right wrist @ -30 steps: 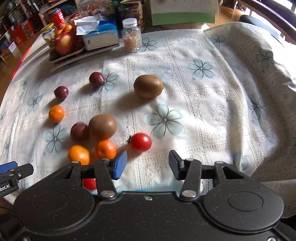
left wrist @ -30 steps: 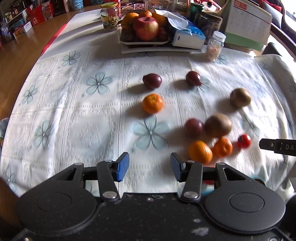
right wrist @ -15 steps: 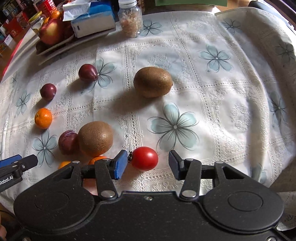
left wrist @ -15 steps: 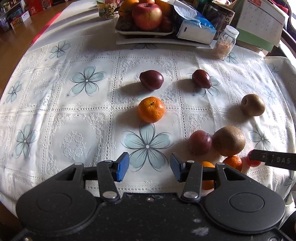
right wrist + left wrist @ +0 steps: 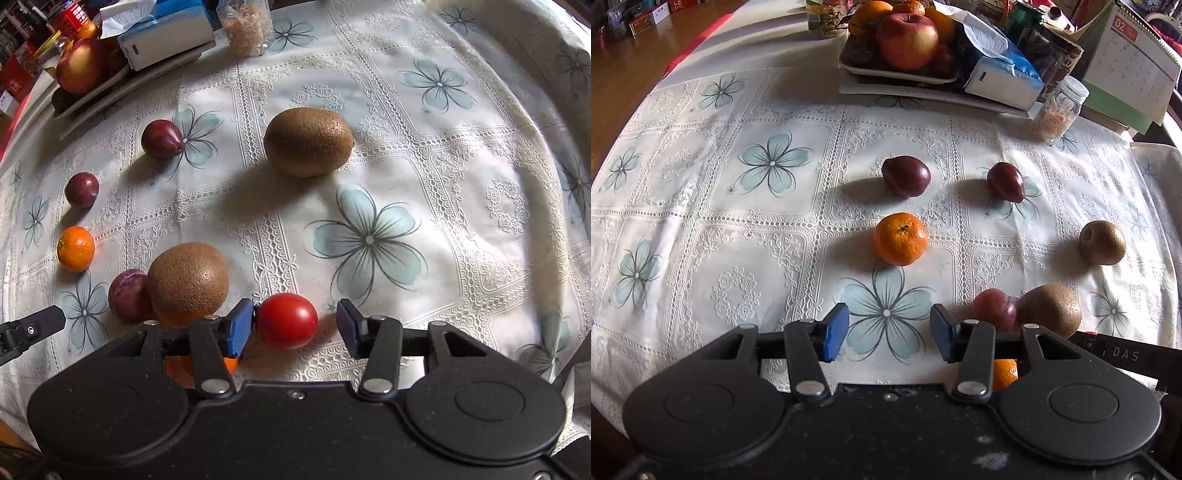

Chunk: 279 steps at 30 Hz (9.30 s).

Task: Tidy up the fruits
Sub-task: 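Close the left tool on a mandarin while the right tool grasps a red cherry tomato, then carry the mandarin in the left tool and tomato in the right tool over the tray, then open the left tool to drop the mandarin while the right tool releases the tomato, then withdraw both tools from the tray back toward the remaining fruits, then close the right tool around a brown kiwi on the tablecloth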

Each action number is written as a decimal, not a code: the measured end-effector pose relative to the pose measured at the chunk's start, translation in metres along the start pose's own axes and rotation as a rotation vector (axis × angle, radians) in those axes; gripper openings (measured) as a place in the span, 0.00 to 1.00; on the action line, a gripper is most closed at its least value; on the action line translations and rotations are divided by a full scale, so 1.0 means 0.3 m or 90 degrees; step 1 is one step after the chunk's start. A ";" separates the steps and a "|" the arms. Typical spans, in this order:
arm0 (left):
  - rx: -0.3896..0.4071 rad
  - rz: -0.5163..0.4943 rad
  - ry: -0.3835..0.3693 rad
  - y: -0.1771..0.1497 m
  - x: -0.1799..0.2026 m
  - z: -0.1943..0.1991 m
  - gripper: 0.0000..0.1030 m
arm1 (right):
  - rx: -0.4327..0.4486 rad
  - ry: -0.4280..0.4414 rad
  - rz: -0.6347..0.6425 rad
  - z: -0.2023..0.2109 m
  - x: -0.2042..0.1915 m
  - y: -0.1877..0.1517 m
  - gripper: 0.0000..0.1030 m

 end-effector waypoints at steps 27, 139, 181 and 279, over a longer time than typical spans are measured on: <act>0.031 -0.086 0.020 -0.061 0.068 -0.007 0.44 | 0.049 -0.056 0.065 -0.004 -0.065 -0.042 0.56; 0.089 -0.049 -0.006 -0.887 -0.095 0.366 0.41 | 0.208 0.027 0.093 0.427 0.013 -0.815 0.42; 0.096 -0.064 -0.013 -0.891 -0.075 0.367 0.41 | 0.180 0.008 0.101 0.407 -0.006 -0.812 0.46; 0.028 -0.073 0.078 0.004 0.051 0.075 0.41 | -0.054 -0.035 0.016 0.181 0.110 0.115 0.46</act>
Point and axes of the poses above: each gripper's, at about its wrist camera, not at the fingertips, and z roughly against the way its jaws point, x to its right, y to its top, the point moved 1 cm from there along -z, roughly the way its jaws point, and after that the axes turned 4 degrees about z, right-handed, at the moved point
